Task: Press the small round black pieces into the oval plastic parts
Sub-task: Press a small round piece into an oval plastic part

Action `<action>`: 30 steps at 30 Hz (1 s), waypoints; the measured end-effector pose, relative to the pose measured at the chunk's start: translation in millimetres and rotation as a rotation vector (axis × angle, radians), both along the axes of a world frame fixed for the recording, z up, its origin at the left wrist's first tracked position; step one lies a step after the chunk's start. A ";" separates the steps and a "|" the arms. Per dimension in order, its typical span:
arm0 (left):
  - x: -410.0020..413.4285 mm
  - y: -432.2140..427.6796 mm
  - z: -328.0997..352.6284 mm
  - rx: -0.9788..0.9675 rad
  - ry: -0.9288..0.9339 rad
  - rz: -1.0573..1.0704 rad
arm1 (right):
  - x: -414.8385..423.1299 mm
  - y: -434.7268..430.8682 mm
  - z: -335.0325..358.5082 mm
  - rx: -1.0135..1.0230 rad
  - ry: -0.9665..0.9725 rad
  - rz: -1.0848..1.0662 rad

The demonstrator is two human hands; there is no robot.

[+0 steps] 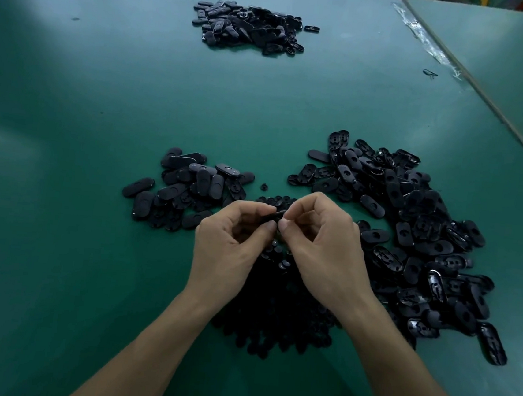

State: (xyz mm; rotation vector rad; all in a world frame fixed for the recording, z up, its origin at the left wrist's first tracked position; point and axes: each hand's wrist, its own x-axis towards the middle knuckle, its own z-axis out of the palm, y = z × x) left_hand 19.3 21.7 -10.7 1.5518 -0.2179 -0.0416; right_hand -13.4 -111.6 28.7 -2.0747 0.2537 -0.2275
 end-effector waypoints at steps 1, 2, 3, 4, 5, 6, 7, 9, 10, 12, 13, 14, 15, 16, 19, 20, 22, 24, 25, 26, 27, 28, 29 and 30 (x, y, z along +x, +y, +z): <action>0.0 0.1 0.2 0.001 0.002 0.003 | -0.2 -0.4 0.9 -0.004 0.000 0.005; -0.1 0.2 0.5 0.004 0.004 0.003 | -0.4 -1.2 1.8 -0.004 0.001 0.006; -0.3 0.2 0.6 0.007 0.006 -0.001 | -0.6 -2.3 2.6 -0.005 0.005 0.007; -0.5 0.2 0.6 0.011 0.006 -0.006 | -0.7 -3.3 3.3 -0.011 0.010 0.005; -0.6 0.1 0.5 0.015 0.006 -0.012 | -0.9 -3.9 4.2 -0.026 0.015 0.002; -0.8 0.2 0.3 0.019 0.006 -0.017 | -1.3 -3.9 5.2 -0.051 0.017 0.001; -0.9 0.2 0.2 0.022 0.006 -0.020 | -1.7 -3.3 6.4 -0.080 0.016 0.002; -1.2 0.1 -0.2 0.025 0.009 -0.021 | -2.6 -0.5 9.0 -0.137 0.010 0.013; -1.3 0.0 -0.4 0.027 0.012 -0.018 | -3.3 1.0 10.0 -0.168 0.011 0.019; -1.3 -0.5 -0.7 0.042 0.013 -0.009 | -3.8 3.2 11.5 -0.238 0.034 0.032; -1.2 -0.6 -0.8 0.052 0.009 -0.005 | -4.1 3.7 12.4 -0.271 0.050 0.044; -1.2 -0.6 -0.9 0.061 0.002 -0.004 | -4.3 4.1 13.4 -0.294 0.060 0.059; -1.3 -0.3 -1.2 0.070 -0.007 -0.007 | -4.7 4.3 14.3 -0.306 0.066 0.075; -1.4 0.1 -1.5 0.075 -0.015 -0.013 | -5.1 4.6 15.5 -0.308 0.072 0.089; -1.1 0.6 -2.5 0.058 -0.009 -0.015 | -5.7 3.2 19.2 -0.288 0.082 0.114; -1.1 0.4 -2.4 0.044 0.002 -0.011 | -5.6 1.5 20.0 -0.273 0.077 0.108; -1.6 -0.5 -1.5 0.027 0.015 -0.010 | -4.3 -2.9 20.4 -0.243 0.055 0.080; -2.3 -0.7 -0.6 0.023 0.014 -0.023 | -1.7 -7.9 18.4 -0.263 0.035 0.060; -2.5 -0.5 -0.8 0.017 0.016 -0.030 | -0.6 -10.2 16.4 -0.282 0.038 0.062; -2.3 -0.1 -1.2 0.008 0.021 -0.033 | 0.2 -12.1 14.4 -0.288 0.043 0.071; -1.7 0.5 -1.6 -0.003 0.027 -0.033 | 0.9 -13.5 12.6 -0.277 0.043 0.082; -1.3 0.9 -1.8 -0.016 0.036 -0.032 | 1.1 -14.3 11.1 -0.258 0.029 0.089; -0.7 1.0 -1.8 -0.034 0.049 -0.029 | 0.9 -14.9 9.8 -0.244 0.001 0.087; -0.1 0.9 -1.7 -0.058 0.066 -0.026 | 0.7 -15.4 8.6 -0.242 -0.035 0.076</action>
